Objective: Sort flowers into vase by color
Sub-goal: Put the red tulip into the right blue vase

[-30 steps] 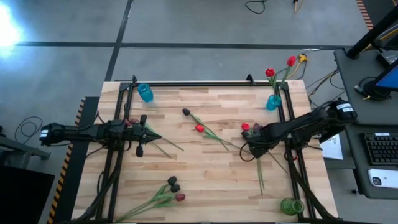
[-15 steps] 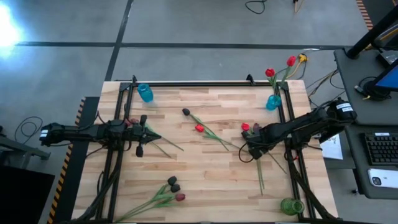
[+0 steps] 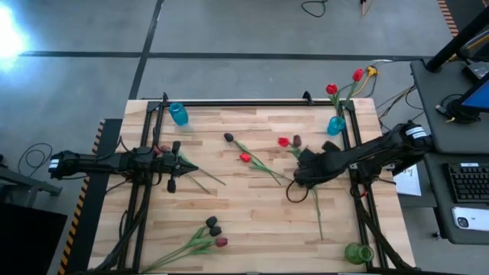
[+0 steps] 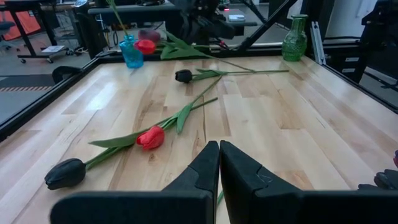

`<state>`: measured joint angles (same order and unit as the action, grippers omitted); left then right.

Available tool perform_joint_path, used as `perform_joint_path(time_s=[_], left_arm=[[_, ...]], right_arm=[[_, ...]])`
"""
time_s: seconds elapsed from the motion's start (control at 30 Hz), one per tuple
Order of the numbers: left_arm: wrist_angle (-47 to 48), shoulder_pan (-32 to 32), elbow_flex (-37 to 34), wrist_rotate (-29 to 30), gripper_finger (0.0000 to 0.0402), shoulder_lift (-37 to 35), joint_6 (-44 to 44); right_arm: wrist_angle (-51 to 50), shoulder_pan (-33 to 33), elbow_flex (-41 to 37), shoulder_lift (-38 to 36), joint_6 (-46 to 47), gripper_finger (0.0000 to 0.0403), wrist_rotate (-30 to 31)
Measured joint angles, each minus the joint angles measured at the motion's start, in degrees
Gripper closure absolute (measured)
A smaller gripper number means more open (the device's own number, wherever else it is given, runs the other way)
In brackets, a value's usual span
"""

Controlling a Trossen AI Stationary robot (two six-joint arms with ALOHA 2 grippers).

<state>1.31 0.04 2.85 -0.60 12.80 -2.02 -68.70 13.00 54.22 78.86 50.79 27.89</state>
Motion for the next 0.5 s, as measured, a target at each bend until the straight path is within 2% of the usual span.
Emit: perform_joint_path(time_s=[0.17, 0.5], left_arm=[[-0.03, -0.01, 0.00, 0.00, 0.0402, 0.04, -0.02], [0.01, 0.01, 0.00, 0.00, 0.0402, 0.01, -0.02]], right_arm=[[-0.14, 3.63, 3.11, 6.73, -8.81, 0.0394, 10.82], [-0.32, 7.17, 12.42, 25.61, -15.03, 0.0394, 30.83]])
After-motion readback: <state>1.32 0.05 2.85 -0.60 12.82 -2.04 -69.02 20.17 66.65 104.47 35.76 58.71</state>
